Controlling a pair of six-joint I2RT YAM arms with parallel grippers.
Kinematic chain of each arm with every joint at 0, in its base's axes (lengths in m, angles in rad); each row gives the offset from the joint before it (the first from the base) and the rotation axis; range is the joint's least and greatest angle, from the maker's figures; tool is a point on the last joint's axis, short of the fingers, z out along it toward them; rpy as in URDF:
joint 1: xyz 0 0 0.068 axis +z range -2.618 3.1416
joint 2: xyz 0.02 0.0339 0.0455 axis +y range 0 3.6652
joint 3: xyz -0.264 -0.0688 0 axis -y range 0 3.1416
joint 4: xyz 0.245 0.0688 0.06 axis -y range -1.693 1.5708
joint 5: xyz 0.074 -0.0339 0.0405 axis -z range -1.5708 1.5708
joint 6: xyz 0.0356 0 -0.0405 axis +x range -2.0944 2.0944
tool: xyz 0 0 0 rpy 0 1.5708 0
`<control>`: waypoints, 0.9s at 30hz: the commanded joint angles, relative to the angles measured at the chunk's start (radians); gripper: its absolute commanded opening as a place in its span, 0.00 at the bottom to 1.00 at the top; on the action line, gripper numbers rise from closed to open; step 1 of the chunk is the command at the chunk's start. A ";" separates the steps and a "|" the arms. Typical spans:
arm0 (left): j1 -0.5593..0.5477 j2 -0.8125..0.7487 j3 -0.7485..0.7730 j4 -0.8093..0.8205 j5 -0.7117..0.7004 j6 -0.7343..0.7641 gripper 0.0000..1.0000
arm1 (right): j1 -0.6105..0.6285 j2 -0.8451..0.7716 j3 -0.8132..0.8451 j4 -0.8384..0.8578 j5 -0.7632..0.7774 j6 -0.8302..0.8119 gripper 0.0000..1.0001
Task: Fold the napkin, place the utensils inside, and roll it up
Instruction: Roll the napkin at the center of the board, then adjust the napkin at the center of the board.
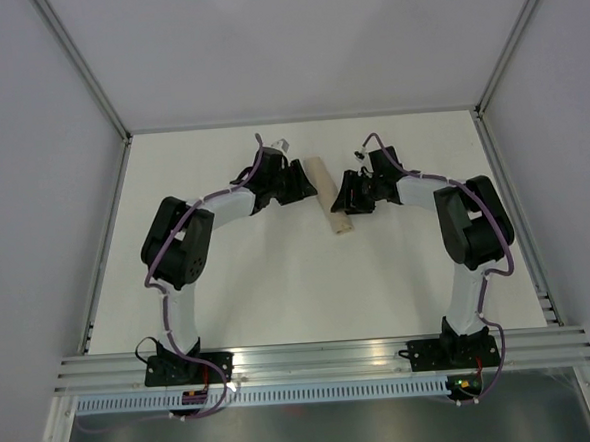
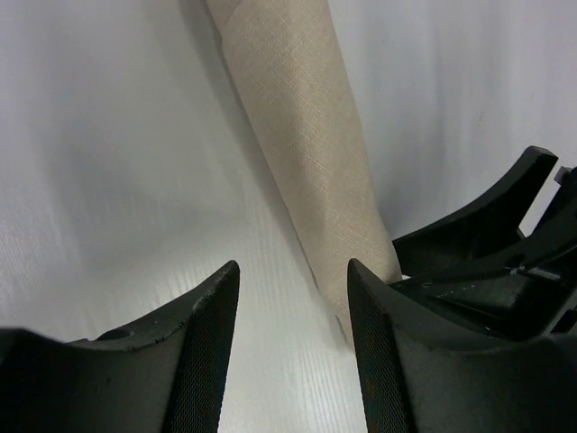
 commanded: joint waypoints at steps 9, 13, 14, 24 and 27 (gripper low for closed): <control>-0.024 0.117 0.163 -0.027 -0.062 -0.057 0.56 | -0.030 -0.091 0.014 -0.067 -0.064 -0.067 0.55; -0.025 0.159 0.219 -0.032 -0.068 -0.058 0.56 | -0.010 -0.089 -0.008 -0.073 -0.098 -0.073 0.52; -0.027 0.173 0.238 -0.060 -0.073 -0.062 0.56 | 0.002 -0.088 -0.013 -0.073 -0.101 -0.073 0.52; -0.038 0.231 0.330 -0.086 -0.053 -0.051 0.56 | 0.042 -0.073 -0.029 -0.049 -0.115 -0.052 0.51; -0.042 0.234 0.330 -0.087 -0.052 -0.049 0.56 | 0.036 -0.077 -0.019 -0.064 -0.109 -0.069 0.51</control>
